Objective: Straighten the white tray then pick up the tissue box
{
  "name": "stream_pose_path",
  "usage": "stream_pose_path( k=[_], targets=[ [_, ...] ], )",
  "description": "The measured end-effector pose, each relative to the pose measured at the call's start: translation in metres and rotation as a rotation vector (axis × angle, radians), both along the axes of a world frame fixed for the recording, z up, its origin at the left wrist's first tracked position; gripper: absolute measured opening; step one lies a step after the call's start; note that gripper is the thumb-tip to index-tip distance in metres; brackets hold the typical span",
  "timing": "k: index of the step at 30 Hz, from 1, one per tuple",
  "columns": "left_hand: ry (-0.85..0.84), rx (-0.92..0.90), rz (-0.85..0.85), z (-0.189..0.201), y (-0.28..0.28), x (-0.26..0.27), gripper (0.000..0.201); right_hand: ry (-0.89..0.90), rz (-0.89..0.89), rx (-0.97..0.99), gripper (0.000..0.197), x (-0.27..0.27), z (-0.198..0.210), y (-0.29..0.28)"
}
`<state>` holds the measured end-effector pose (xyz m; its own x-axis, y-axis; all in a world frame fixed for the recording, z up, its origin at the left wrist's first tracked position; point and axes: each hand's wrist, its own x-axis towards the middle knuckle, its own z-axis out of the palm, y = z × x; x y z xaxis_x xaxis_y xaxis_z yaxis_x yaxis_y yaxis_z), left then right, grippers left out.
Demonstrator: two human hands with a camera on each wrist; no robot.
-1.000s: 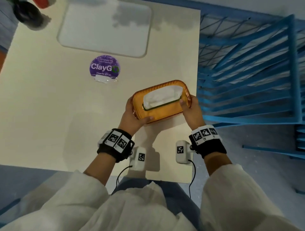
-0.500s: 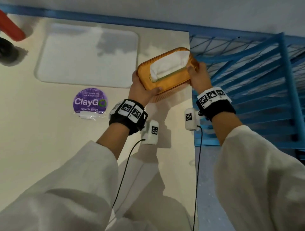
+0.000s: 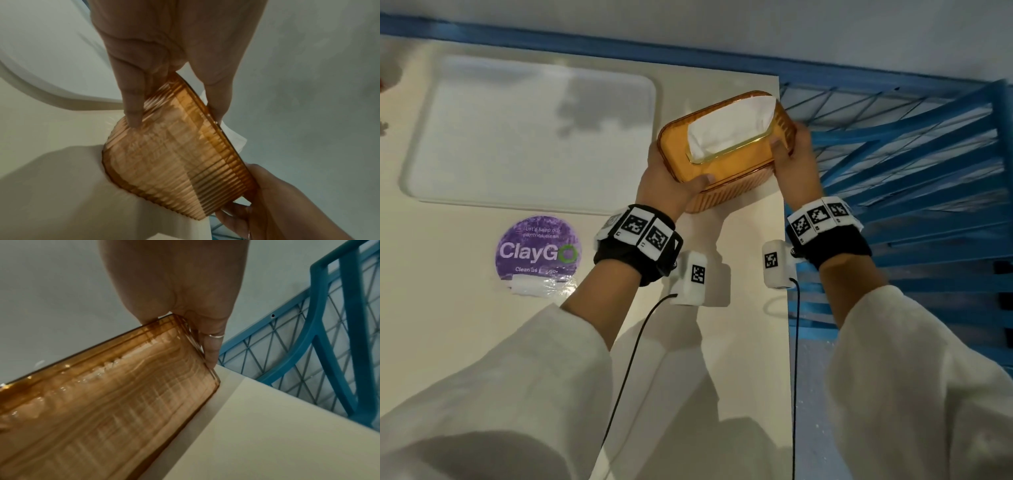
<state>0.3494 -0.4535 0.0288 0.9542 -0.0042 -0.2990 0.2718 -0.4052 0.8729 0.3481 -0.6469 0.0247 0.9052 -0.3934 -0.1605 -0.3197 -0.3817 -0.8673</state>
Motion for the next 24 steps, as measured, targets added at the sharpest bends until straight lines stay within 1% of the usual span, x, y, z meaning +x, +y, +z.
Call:
stream_pose_path(
  k=[4,7,9,13,18,24],
  targets=[
    [-0.020,-0.005,-0.031,-0.004,0.007,0.012,0.084,0.001,-0.017,0.000,0.042,-0.001,-0.001,0.005],
    [0.013,-0.053,0.004,-0.005,0.013,0.023,0.087,-0.007,-0.052,-0.018,0.041,-0.001,-0.002,0.010],
    [0.015,-0.084,0.020,-0.004,0.016,0.029,0.084,-0.011,-0.063,-0.018,0.041,-0.002,-0.003,0.013],
    [-0.032,-0.046,-0.018,0.000,0.019,0.043,0.069,-0.033,-0.117,-0.006,0.042,-0.005,-0.005,0.021],
    [-0.032,-0.004,-0.088,0.001,0.022,0.053,0.069,-0.045,-0.195,-0.045,0.042,-0.005,-0.006,0.031],
    [-0.028,0.030,-0.134,0.002,0.023,0.056,0.070,-0.031,-0.206,-0.044,0.041,-0.007,-0.004,0.033]
  ],
)
